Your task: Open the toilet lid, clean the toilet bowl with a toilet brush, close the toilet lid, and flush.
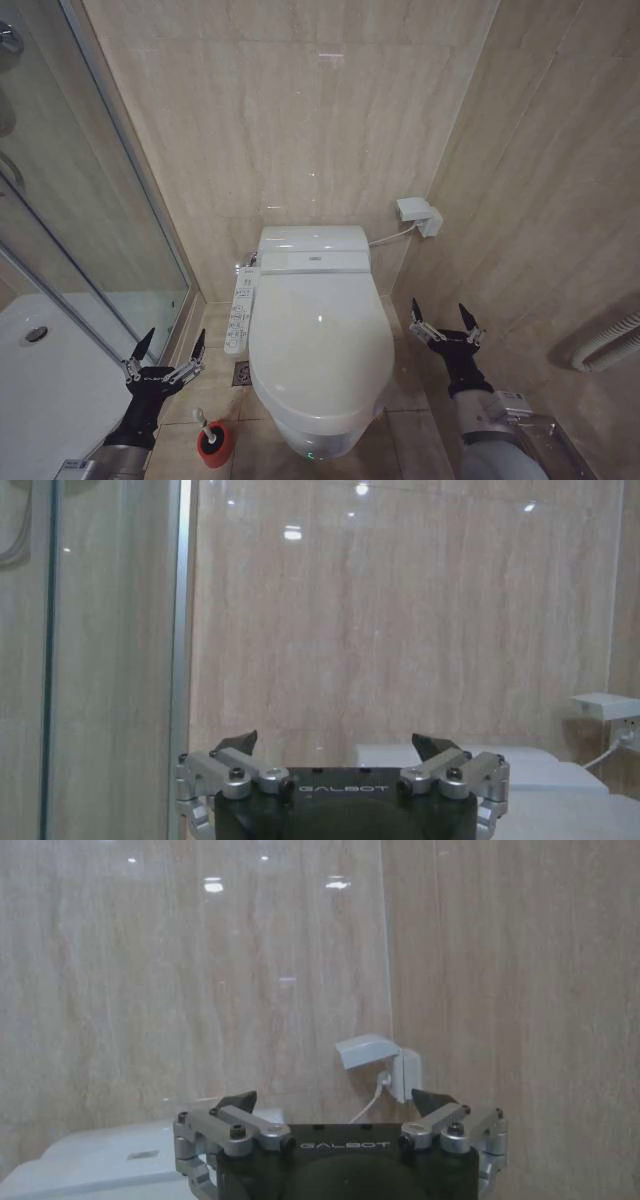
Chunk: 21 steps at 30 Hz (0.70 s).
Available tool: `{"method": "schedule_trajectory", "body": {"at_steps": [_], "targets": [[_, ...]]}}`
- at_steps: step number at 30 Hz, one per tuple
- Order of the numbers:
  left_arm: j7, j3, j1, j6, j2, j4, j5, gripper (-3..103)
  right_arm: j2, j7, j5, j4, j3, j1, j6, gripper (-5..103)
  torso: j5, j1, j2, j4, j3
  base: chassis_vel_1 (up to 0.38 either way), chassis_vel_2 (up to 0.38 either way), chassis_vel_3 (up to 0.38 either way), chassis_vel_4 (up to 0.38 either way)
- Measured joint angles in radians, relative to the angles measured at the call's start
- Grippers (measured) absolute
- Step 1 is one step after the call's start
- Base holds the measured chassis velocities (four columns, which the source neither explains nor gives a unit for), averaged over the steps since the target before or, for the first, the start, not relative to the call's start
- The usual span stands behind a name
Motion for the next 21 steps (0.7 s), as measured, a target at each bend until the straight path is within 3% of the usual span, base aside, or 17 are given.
{"method": "schedule_trajectory", "body": {"at_steps": [21], "targets": [[0.0,0.0,0.0,0.0,0.0,0.0,0.0,100,0.0,0.001,0.001,0.0,0.0,0.0,0.0,100,0.0,0.0,0.0,0.0,0.0,0.0,0.0,0.0,0.0]]}}
